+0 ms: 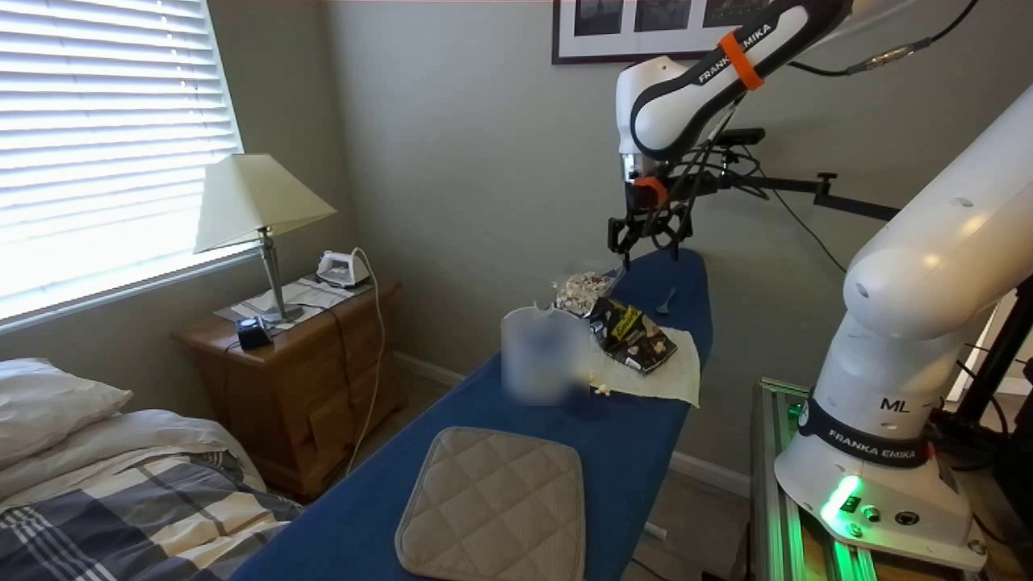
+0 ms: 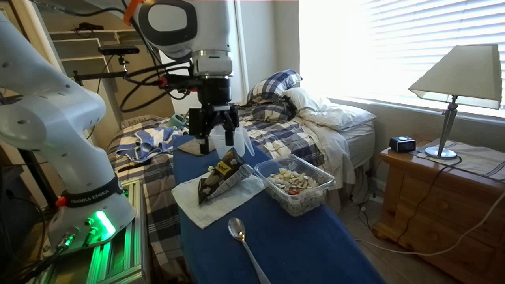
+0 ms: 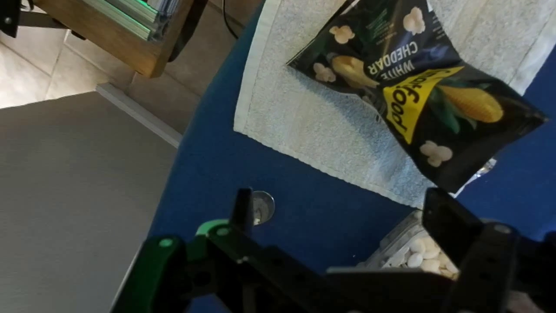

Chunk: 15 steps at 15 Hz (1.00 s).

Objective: Pour the contents from the black packet into the clear container.

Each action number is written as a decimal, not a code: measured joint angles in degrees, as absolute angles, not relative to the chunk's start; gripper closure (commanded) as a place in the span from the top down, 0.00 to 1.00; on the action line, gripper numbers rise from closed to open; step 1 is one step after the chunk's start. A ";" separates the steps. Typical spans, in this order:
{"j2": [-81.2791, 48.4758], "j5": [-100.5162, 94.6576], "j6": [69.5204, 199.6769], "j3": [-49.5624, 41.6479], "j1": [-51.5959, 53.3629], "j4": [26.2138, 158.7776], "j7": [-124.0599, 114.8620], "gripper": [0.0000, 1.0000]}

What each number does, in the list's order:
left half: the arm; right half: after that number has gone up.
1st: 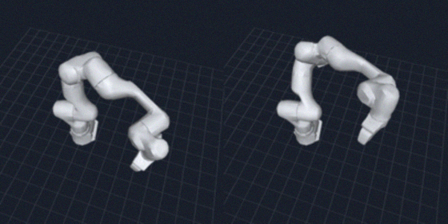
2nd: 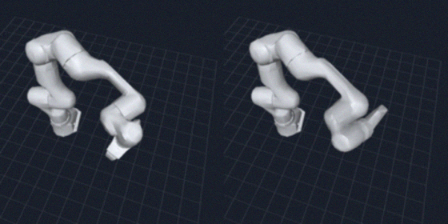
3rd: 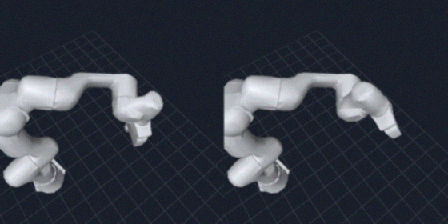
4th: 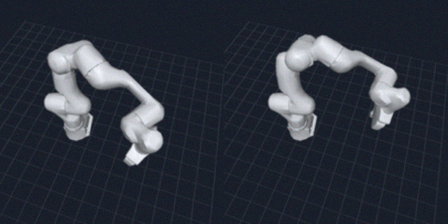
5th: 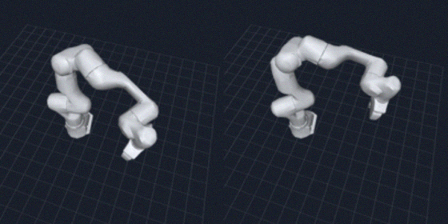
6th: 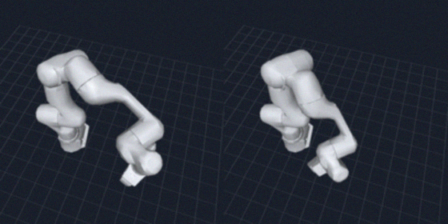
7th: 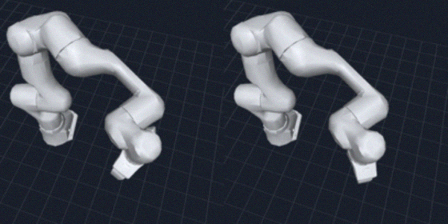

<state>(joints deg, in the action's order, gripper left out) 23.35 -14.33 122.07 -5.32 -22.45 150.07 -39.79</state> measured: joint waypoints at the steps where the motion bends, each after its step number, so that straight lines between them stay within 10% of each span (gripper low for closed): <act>1: 23.35 -14.34 122.01 -5.22 -22.45 150.07 -40.16 1.00; 15: 21.71 -10.37 138.71 -6.51 -24.12 158.13 -68.72 1.00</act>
